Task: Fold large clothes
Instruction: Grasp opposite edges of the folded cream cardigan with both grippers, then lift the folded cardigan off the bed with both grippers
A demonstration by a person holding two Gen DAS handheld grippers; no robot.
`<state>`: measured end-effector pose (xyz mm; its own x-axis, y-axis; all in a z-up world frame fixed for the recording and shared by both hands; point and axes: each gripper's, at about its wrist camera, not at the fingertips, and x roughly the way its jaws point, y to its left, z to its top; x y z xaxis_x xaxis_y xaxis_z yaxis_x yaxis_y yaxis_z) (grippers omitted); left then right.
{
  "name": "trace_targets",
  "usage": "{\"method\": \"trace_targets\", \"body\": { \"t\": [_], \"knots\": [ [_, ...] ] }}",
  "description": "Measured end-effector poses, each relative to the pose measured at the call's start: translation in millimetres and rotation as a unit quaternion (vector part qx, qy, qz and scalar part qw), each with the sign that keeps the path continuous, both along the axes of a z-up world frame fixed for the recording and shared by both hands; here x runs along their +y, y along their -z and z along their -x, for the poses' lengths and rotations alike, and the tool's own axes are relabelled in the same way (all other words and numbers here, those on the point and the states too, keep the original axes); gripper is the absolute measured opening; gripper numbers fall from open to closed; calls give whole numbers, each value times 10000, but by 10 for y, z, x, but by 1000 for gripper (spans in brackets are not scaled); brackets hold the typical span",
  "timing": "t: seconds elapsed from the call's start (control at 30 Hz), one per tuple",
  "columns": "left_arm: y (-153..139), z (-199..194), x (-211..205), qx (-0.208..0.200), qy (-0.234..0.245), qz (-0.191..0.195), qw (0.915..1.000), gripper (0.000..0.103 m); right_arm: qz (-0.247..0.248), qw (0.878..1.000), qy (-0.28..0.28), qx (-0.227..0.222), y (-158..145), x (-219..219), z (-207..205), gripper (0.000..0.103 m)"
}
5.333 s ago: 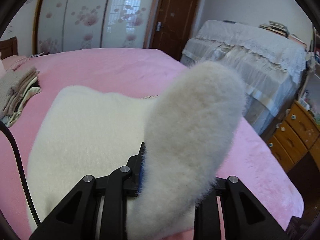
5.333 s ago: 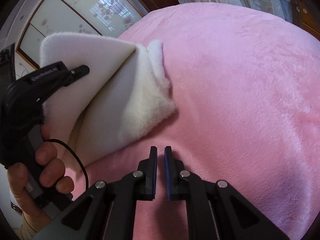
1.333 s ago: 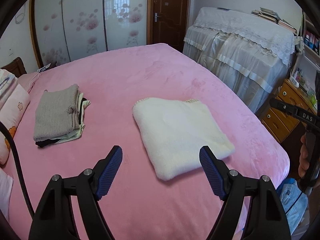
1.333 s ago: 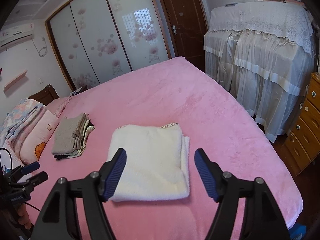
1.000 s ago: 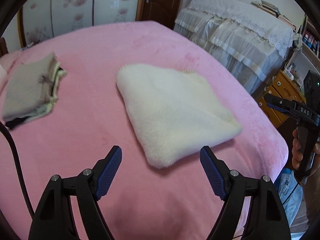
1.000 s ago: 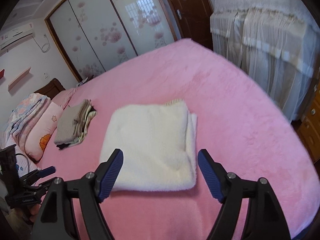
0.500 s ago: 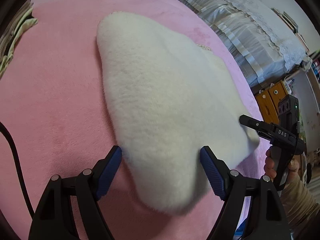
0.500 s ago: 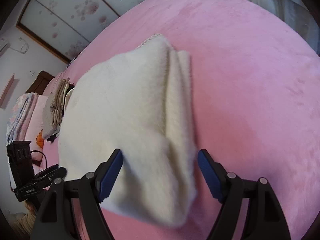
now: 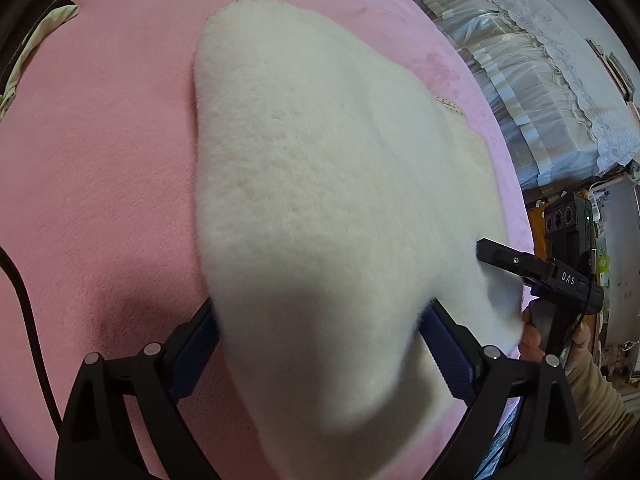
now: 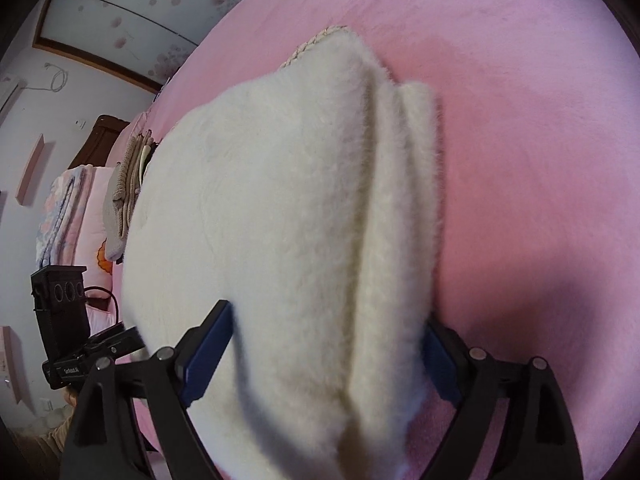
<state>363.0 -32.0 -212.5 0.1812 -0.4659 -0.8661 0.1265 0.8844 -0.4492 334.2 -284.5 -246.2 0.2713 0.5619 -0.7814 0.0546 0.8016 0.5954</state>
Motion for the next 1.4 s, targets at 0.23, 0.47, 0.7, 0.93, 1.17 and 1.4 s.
{"method": "trace_targets", "body": {
  "t": [0.23,0.47,0.7,0.93,1.17,1.4],
  "knots": [
    [202,-140,-41,360,-11,346,9988,103,-112,9992,-376,83,128,205,-228,102],
    [348,-153,0,791,-159,699,9943,103,-101,9991,-418,-17,149,232,-232,102],
    [281,-100,-144,667,-484,348,9960,99,-64,9993,-328,-174,21,217,-118,73],
    [-107,75,-242,128,-425,-282,9986,64,352,9980,-104,-515,-296,325,50,42],
    [-620,258,-145,-164,-230,-446,9986,61,371,9984,-21,-428,-603,549,370,39],
    [-1044,695,379,90,-153,-420,9990,61,392,9987,-226,-224,-934,1101,815,39]
  ]
}}
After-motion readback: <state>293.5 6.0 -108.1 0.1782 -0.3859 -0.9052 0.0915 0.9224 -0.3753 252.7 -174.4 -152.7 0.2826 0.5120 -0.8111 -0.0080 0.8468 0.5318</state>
